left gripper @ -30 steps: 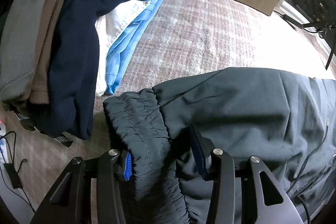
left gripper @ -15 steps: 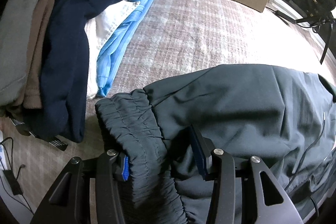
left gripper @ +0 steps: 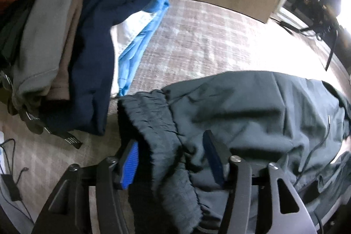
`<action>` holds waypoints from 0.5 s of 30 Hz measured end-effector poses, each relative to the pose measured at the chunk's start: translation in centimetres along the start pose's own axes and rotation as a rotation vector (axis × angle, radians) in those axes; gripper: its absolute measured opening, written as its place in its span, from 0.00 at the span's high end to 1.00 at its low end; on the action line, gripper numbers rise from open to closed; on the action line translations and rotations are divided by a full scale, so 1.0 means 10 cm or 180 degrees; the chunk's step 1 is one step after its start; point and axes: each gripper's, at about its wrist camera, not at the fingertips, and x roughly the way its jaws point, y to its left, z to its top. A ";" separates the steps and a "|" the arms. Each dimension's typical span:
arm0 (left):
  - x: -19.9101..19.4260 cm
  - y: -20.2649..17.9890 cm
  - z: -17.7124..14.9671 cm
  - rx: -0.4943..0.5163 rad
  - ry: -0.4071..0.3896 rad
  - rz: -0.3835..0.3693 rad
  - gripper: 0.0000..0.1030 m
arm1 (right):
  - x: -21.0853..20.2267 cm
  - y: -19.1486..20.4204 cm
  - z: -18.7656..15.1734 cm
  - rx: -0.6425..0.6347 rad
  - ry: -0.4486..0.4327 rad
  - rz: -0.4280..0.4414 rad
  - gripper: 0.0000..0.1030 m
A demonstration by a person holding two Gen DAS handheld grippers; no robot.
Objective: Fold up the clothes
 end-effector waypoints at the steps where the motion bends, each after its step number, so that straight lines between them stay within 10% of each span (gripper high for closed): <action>1: -0.01 0.01 0.01 -0.0013 -0.0005 -0.0012 0.50 | -0.01 0.01 -0.01 0.0011 -0.0014 -0.0003 0.73; 4: -0.02 0.02 0.03 -0.0052 -0.0021 -0.0050 0.92 | -0.05 0.07 -0.02 0.0038 -0.0061 -0.0002 0.76; 15: -0.75 -0.27 0.46 0.0201 -0.0897 -0.0084 0.96 | -0.83 -0.04 0.19 0.0442 -0.0824 0.0048 0.78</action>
